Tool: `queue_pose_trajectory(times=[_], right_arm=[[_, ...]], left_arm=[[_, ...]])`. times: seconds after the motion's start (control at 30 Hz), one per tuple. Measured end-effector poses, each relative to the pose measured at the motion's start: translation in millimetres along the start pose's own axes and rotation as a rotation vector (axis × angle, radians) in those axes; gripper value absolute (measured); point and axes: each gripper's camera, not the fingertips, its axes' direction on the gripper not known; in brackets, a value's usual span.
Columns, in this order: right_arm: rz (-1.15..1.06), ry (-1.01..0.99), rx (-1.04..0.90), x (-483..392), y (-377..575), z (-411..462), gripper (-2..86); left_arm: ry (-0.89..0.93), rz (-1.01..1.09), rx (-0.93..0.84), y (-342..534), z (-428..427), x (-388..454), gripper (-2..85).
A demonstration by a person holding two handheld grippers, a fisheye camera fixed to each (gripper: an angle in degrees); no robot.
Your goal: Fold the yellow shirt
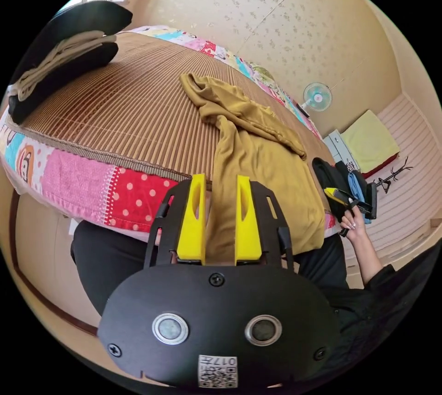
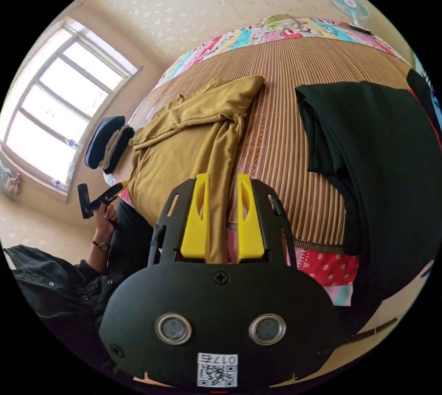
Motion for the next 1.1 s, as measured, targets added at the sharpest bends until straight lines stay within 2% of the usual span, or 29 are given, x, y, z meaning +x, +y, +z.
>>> queue_pose_trajectory(times=[0.03,0.2,0.27,0.33,0.4,0.43,0.53,0.67,0.77,0.87,0.97,1.03,1.07,1.1], right_arm=[[0.011,0.0,-0.011,0.3,-5.2,9.4,8.4],[0.004,0.051,-0.141,-4.2,-24.1,37.9,4.2],[0.016,0.06,-0.093,-3.2,-22.4,18.2,3.1],[-0.051,-0.065,0.061,1.7,-5.9,-25.4,1.9],[-0.078,-0.142,0.141,18.8,10.7,-46.8,1.3],[-0.043,-0.077,0.104,35.9,17.2,-45.5,1.0],[0.066,0.146,-0.094,72.4,30.0,-18.6,0.7],[0.052,0.029,-0.012,66.9,48.0,-21.8,0.5],[-0.001,0.08,-0.007,38.4,42.7,-12.6,0.4],[-0.136,0.141,-0.032,-7.6,26.8,9.5,0.4],[-0.255,0.211,-0.077,-49.3,16.9,54.6,0.5],[-0.289,0.282,-0.181,-64.5,19.6,120.0,0.6],[-0.282,0.323,-0.219,-66.1,21.3,137.3,0.6],[-0.297,0.387,-0.167,-75.2,26.9,149.1,0.5]], left_arm=[[-0.018,-0.006,-0.041,-0.5,10.2,1.7,4.5],[0.029,0.026,-0.15,-16.8,26.5,5.8,2.9],[0.111,0.003,-0.1,-18.7,6.3,0.4,1.9],[0.218,0.057,0.014,-8.7,-25.3,1.6,1.3],[0.139,0.088,-0.009,0.6,-25.7,5.4,1.2],[0.057,0.061,-0.082,4.9,-11.8,2.2,1.3],[-0.004,-0.083,-0.172,22.6,25.7,-17.7,2.2],[0.011,-0.159,-0.116,35.6,32.5,-12.2,4.5],[-0.047,-0.083,-0.031,31.1,28.1,26.7,6.0],[-0.084,0.058,-0.055,11.1,51.2,72.0,4.8],[-0.102,0.115,-0.158,-7.2,110.1,95.6,2.0],[-0.2,0.115,-0.267,-14.8,175.1,103.0,-0.3],[-0.206,0.129,-0.226,-14.9,179.2,108.0,-0.5],[-0.261,0.136,-0.166,-15.5,186.4,118.7,-0.7]])
